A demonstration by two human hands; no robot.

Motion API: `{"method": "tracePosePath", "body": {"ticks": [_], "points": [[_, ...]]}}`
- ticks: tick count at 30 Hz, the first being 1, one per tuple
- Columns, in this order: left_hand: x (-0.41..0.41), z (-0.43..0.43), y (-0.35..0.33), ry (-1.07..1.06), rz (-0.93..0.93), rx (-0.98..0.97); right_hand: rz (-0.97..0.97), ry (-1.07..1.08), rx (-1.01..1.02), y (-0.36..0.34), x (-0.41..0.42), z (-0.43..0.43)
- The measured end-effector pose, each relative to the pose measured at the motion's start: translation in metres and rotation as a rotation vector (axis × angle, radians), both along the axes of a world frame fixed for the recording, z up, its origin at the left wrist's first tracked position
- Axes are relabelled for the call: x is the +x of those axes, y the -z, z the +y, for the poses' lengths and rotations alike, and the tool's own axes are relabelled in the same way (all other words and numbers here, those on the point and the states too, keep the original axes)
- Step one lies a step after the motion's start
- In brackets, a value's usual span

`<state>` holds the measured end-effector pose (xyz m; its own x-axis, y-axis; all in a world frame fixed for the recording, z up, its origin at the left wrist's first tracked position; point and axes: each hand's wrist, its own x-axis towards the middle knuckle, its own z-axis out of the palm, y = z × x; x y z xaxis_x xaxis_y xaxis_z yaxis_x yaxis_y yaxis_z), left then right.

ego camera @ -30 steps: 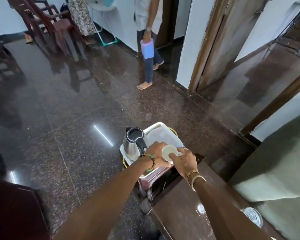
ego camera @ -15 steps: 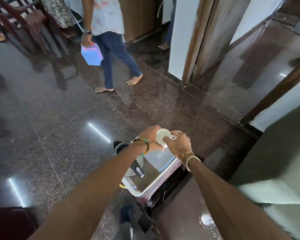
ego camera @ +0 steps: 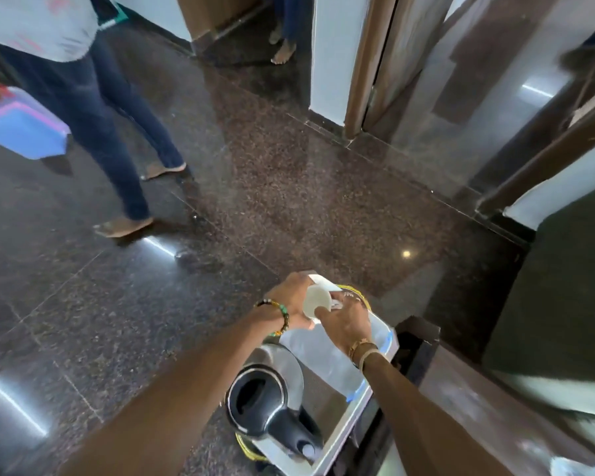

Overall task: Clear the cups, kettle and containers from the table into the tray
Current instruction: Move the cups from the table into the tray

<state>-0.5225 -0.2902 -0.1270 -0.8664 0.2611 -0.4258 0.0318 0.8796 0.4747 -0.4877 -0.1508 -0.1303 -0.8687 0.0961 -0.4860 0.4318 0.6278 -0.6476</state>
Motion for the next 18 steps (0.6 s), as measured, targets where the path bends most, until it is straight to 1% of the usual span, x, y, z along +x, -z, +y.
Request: {"method": "tracePosePath", "body": {"ticks": [3,5,7,11,15,18], "points": [[-0.008,-0.009,0.034,0.017,-0.01,-0.028,-0.043,-0.007,0.004,0.03,-0.009,-0.009],[-0.018,-0.012,0.048,0.034,0.022,-0.055,-0.061,0.013,0.0,0.042,-0.018,-0.013],[-0.027,-0.011,0.056,0.058,0.077,-0.058,-0.063,0.036,0.007,0.048,-0.026,-0.014],[-0.042,-0.006,0.068,0.102,0.112,-0.081,-0.052,0.085,0.004,0.057,-0.038,-0.011],[-0.043,-0.007,0.091,0.184,0.105,-0.184,-0.101,0.081,-0.003,0.071,-0.043,-0.01],[-0.041,-0.009,0.108,0.188,0.078,-0.205,-0.139,0.071,0.002,0.082,-0.043,-0.01]]}}
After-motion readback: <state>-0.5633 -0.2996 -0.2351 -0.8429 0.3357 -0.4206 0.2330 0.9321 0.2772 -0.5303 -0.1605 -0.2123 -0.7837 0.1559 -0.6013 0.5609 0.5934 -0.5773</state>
